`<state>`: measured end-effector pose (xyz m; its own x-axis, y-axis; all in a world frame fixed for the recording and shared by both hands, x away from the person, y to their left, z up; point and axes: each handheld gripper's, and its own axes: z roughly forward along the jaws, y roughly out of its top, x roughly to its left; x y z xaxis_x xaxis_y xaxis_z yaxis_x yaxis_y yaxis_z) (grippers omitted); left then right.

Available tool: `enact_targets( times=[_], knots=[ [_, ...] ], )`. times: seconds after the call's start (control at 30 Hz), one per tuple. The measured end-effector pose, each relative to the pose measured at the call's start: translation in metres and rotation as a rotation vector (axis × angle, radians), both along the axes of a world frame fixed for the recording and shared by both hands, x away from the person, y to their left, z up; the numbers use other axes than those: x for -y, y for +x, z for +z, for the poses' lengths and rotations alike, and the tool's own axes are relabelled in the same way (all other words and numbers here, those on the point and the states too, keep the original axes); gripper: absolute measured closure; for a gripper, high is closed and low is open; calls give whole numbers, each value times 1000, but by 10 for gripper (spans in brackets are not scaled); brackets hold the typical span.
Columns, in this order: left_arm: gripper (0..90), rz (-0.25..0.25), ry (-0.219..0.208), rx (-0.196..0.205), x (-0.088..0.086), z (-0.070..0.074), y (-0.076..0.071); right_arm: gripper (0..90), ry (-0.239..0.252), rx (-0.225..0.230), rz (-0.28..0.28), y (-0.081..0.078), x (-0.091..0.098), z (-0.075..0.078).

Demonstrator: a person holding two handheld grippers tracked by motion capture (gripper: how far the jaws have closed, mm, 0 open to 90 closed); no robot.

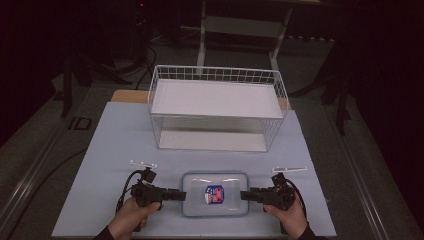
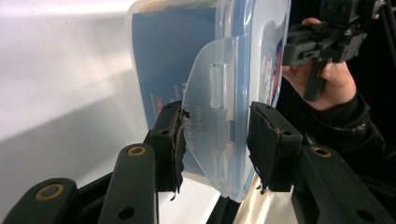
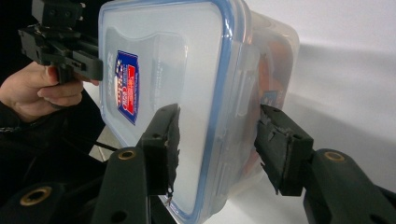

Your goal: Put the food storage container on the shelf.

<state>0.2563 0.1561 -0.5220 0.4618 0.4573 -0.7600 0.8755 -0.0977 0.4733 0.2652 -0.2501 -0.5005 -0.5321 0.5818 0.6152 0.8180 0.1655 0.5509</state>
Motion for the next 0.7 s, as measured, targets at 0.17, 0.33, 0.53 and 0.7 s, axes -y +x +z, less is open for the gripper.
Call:
enact_targets(
  times=[0.17, 0.33, 0.53, 0.7],
  knots=[
    [564, 27, 6, 4, 1, 2, -3, 509, -7, -1, -7, -3, 0, 2],
    [564, 42, 10, 42, 1, 13, -5, 518, 11, 5, -8, -5, 0, 7],
    [563, 49, -5, 87, 2, 33, -3, 518, 21, 64, -17, -3, 1, 29],
    [563, 53, -10, 128, 1, 52, 1, 520, 36, 107, -27, 1, 1, 47]
  ],
)
